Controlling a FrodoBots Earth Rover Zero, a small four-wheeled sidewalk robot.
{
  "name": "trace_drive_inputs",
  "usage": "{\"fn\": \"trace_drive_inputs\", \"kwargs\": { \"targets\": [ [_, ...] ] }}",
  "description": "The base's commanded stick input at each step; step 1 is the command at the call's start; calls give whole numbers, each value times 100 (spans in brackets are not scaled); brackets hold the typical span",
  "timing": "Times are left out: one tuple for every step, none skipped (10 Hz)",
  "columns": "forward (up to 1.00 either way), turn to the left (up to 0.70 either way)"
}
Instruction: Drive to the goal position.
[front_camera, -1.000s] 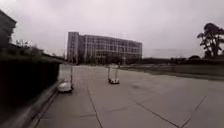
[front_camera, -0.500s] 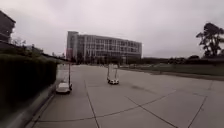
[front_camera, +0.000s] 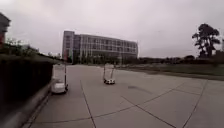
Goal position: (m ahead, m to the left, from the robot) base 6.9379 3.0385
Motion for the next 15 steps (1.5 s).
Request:
{"fn": "trace_drive_inputs", "kwargs": {
  "targets": [
    [0, -27],
    [0, -7],
    [0, 0],
    [0, 0],
    [21, 0],
    [67, 0],
    [70, 0],
    [70, 0],
    [70, 0],
    [70, 0],
    [70, 0],
    [70, 0],
    [70, 0],
    [70, 0],
    [70, 0]
  ]
}}
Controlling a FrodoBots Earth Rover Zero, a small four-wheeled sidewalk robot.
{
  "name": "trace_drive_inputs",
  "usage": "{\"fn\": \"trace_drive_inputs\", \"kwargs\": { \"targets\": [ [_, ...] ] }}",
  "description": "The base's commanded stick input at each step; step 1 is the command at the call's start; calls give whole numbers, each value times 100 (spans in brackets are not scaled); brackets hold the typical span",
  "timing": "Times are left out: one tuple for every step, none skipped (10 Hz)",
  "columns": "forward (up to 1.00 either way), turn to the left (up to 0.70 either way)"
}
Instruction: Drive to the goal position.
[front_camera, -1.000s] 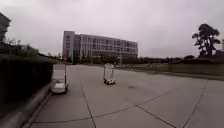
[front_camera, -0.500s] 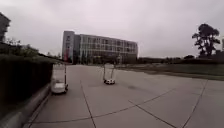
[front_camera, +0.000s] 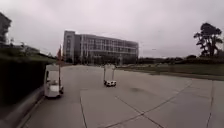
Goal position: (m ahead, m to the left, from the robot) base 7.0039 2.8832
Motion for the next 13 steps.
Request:
{"fn": "trace_drive_inputs", "kwargs": {
  "targets": [
    [70, 0],
    [70, 0],
    [70, 0],
    [70, 0],
    [70, 8],
    [70, 27],
    [70, 27],
    [70, 27],
    [70, 27],
    [70, 27],
    [70, 27],
    [70, 27],
    [70, 27]
  ]
}}
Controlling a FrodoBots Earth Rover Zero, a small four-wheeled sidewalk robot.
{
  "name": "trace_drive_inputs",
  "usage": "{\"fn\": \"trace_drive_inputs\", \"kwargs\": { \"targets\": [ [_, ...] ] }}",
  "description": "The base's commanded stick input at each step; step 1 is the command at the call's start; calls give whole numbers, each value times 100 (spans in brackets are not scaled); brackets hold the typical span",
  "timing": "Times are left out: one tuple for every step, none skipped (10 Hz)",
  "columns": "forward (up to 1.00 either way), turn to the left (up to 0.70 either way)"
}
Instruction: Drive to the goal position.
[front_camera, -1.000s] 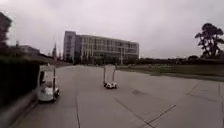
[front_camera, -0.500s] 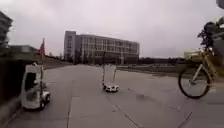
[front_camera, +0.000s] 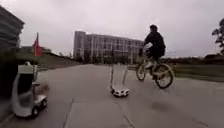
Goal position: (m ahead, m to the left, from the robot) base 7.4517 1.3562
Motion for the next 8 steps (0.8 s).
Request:
{"fn": "trace_drive_inputs", "kwargs": {
  "targets": [
    [70, 27],
    [70, 27],
    [70, 22],
    [70, 8],
    [70, 0],
    [23, 0],
    [0, 0],
    [0, 0]
  ]
}}
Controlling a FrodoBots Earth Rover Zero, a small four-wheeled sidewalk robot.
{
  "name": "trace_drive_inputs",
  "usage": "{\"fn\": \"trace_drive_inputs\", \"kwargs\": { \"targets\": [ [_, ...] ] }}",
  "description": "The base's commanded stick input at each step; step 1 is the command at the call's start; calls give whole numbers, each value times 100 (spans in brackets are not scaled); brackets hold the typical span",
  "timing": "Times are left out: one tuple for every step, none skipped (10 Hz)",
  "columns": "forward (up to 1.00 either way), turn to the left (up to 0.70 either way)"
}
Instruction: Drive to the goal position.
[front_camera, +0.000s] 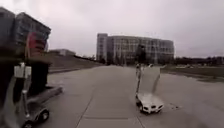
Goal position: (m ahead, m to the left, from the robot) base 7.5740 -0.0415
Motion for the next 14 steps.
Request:
{"fn": "trace_drive_inputs", "kwargs": {
  "targets": [
    [0, 0],
    [22, 0],
    [70, 0],
    [70, 0],
    [70, 0],
    [70, 0],
    [70, 0],
    [70, 0],
    [70, 0],
    [70, 0],
    [70, 0],
    [70, 0],
    [0, 0],
    [0, 0]
  ]
}}
